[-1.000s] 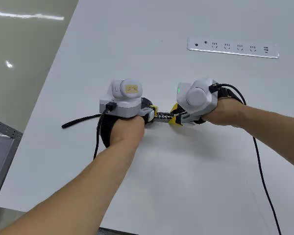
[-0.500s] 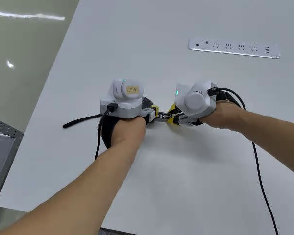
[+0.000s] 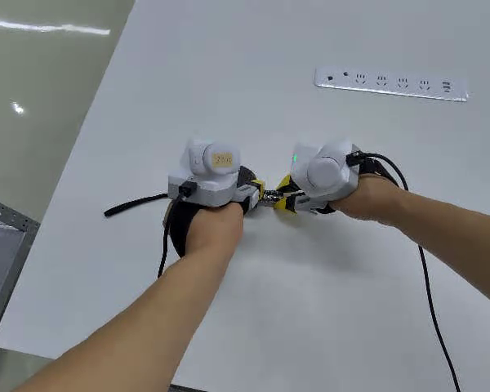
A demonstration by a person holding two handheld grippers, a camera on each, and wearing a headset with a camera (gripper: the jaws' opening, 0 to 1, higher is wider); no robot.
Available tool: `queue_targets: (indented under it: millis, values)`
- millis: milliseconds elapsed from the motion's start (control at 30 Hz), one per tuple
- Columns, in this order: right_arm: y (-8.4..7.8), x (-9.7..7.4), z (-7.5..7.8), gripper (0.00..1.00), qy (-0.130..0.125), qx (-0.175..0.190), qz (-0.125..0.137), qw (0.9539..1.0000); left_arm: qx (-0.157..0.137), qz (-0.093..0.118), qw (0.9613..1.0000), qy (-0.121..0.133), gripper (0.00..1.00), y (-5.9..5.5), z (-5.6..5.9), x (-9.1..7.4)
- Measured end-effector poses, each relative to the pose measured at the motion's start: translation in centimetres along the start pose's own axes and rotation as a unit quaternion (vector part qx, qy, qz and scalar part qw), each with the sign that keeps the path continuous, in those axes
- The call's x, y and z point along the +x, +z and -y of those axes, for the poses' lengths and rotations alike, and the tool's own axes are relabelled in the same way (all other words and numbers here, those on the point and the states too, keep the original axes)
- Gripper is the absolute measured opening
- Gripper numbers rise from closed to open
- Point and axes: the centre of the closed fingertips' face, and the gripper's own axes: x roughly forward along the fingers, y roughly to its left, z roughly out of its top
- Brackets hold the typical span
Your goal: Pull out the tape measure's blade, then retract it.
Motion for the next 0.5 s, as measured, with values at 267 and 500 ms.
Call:
queue_targets:
  millis: [267, 500]
  values:
    - [0.34, 0.22, 0.0, 0.14, 0.0, 0.004, 0.006, 1.0, -0.001, 0.0, 1.0, -0.001, 0.57, 0.05, -0.02, 0.08]
    - [0.7, 0.53, -0.06, 0.14, 0.0, 0.009, 0.009, 0.9999, -0.004, 0.0, 1.0, 0.0, 0.57, -0.03, -0.15, 0.3]
